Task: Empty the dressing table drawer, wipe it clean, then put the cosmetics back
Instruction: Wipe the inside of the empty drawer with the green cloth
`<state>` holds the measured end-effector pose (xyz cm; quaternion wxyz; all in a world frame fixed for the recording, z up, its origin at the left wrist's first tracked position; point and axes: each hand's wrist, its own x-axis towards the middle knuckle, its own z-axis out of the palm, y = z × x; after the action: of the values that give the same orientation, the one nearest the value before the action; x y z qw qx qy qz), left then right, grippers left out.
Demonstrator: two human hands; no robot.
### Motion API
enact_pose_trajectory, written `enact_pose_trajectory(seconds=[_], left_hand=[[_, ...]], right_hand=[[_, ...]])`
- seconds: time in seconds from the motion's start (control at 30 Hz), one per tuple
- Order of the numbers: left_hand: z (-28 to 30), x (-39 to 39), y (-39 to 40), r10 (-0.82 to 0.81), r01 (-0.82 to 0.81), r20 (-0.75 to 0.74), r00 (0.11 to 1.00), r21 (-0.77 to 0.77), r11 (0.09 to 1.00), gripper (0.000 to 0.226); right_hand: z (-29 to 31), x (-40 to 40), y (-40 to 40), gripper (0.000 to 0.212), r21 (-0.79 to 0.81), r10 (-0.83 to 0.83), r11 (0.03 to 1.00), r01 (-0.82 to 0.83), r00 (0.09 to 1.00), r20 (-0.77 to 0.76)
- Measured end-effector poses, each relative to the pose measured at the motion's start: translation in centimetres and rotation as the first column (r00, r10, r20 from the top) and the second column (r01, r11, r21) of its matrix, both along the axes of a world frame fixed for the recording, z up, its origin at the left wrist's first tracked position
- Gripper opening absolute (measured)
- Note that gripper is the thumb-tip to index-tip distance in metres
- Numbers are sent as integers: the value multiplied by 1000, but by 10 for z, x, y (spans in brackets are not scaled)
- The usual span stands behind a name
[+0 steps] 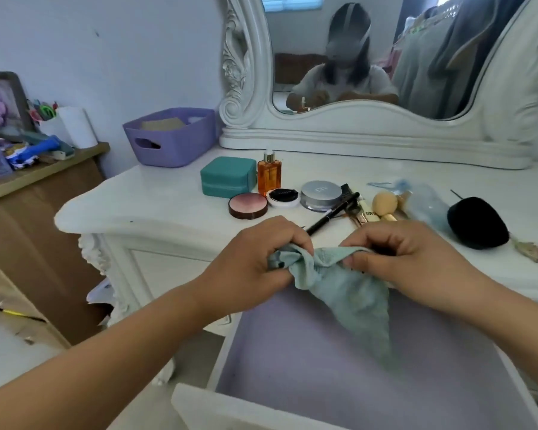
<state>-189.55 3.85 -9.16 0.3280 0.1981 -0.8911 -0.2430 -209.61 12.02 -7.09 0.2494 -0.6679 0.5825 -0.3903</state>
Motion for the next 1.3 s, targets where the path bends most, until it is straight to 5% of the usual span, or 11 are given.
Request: enact_pose_trajectory(seconds=[0.1,0.2,0.27,0.5,0.7,0.9,1.0,1.1,1.23,1.3], left_hand=[[-14,-16,7,-118,130,133,984,-83,988,21],[-35,-19,10,-230,282,518,824,-23,959,38],[-45,-17,10,-198,235,628,752,25,972,46],[-68,4,4,101,-131,496,862,27,991,44],[-94,24,2,118,-199,502,857,110,974,36],[-101,26,8,173,-215,676,716,-21,976,53],[-98,26,16,214,-252,684,698,-46,967,52],[-94,31,19,311,-338,665,679,-93,937,47],[-92,39,25,337,-318,647,684,-151,936,75],[-90,41,30,329,-319,650,685,-139,938,57]], right_hand=[[-16,-19,28,16,26,-24,999,29,987,-161],[-46,-35,50,18,286,109,958,0,924,-365],[-62,-45,58,24,382,165,924,21,879,-447],[-104,-62,59,51,503,176,858,103,860,-478],[-133,-45,50,127,671,280,740,41,888,-364],[-166,-16,23,119,708,193,668,229,866,-462],[-181,0,7,128,659,218,724,205,838,-500],[-188,14,-9,118,597,314,799,66,801,-509],[-187,41,-13,92,538,563,797,-274,659,-498],[-186,44,-5,70,531,652,748,-398,592,-474]])
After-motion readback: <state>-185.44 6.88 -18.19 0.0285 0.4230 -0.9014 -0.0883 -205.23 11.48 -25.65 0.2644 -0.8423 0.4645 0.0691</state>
